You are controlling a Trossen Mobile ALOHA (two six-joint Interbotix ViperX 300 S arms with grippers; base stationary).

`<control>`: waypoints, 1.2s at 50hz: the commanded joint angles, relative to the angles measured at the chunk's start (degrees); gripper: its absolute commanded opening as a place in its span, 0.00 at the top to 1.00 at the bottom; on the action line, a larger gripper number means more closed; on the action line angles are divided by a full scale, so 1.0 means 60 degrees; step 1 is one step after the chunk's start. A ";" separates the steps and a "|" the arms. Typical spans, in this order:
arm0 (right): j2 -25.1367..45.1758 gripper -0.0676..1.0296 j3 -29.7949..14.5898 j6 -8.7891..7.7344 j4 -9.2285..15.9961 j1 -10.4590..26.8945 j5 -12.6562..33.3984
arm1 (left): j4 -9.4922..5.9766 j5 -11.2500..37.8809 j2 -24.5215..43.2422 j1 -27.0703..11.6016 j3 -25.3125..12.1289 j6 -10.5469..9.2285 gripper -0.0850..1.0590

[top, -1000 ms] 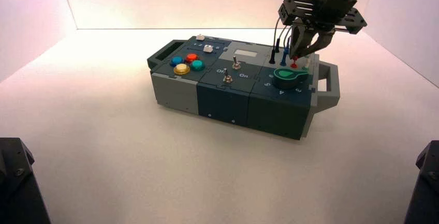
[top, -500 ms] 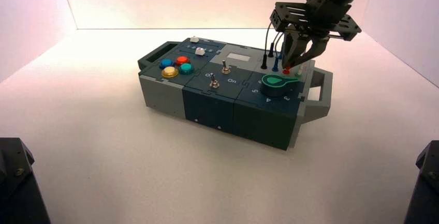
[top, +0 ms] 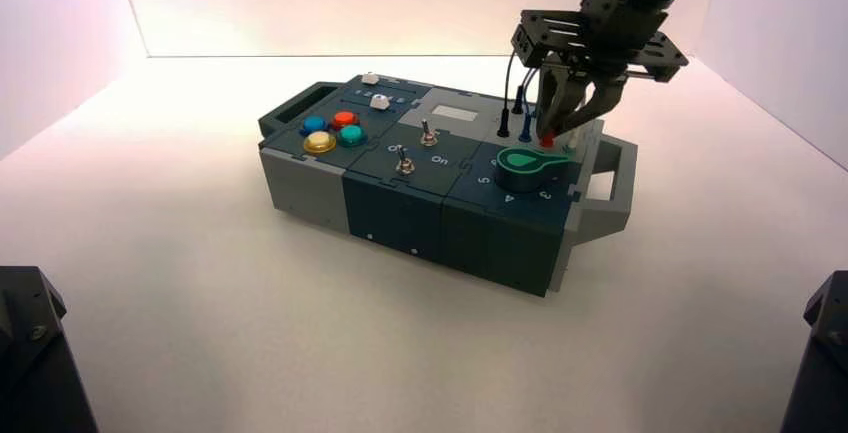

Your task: Insert the red wire.

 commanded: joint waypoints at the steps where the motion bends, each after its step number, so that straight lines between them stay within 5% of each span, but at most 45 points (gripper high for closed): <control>1: 0.0864 0.96 -0.0073 0.0088 0.0088 0.0762 0.0146 | 0.0015 -0.0088 -0.0044 -0.0015 -0.0103 0.0015 0.95; 38: 0.1641 0.96 -0.0586 -0.0029 -0.0278 0.1172 0.1084 | 0.0015 0.0103 -0.0601 -0.0029 -0.0029 0.0015 0.95; 60: 0.0806 0.94 -0.0527 -0.0234 -0.0396 0.1260 0.0469 | 0.0073 0.0146 -0.1172 -0.0029 0.0278 0.0029 0.95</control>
